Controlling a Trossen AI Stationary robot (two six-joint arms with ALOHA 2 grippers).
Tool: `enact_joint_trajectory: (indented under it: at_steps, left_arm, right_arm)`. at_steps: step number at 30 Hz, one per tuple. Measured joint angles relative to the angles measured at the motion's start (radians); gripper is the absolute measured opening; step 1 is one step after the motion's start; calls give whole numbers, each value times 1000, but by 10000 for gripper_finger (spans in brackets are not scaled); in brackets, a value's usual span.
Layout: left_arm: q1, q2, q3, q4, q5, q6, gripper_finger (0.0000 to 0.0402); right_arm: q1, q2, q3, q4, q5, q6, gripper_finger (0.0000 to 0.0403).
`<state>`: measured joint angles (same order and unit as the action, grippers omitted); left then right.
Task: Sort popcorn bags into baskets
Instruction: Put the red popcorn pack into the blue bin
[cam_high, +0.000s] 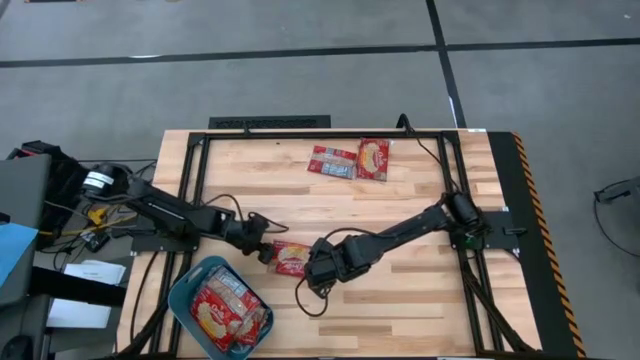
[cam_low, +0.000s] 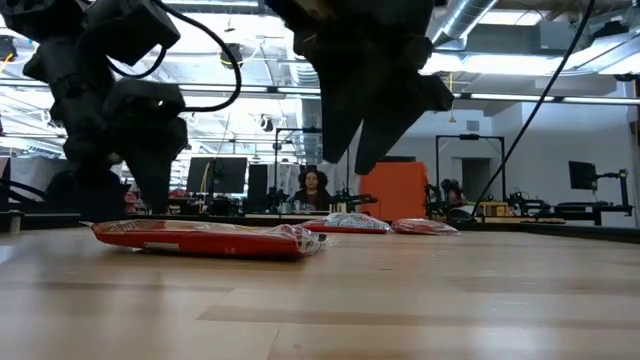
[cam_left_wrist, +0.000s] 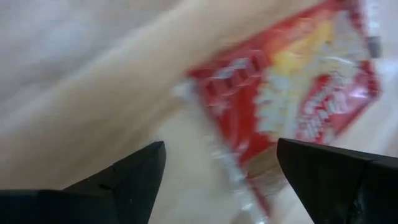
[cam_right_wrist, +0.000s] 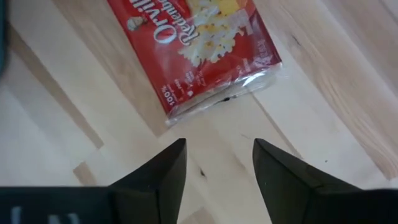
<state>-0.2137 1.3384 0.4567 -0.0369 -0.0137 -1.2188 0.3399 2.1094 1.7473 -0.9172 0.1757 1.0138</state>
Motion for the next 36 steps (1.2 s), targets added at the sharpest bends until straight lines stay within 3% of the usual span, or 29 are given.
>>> enact_joint_trajectory:
  at_steps: [7,11,15,22,24,36]
  left_arm:
    - [-54,107,-1,227,5,-63,305]
    - [-55,138,-2,247,3,-114,280]
    - [-56,153,-2,236,-23,-126,214]
    - [-58,155,-3,225,-80,-82,40]
    - [-57,155,-3,215,-96,-65,12]
    - [-70,70,46,142,-44,87,0]
  right_arm:
    - [-1,44,-4,46,2,2,201]
    - [-7,36,-17,81,8,24,200]
    - [-16,40,-23,76,10,19,187]
    - [-28,73,-24,124,6,10,156]
    - [-28,67,-19,149,10,8,150]
    - [-27,-74,-22,129,8,-196,132]
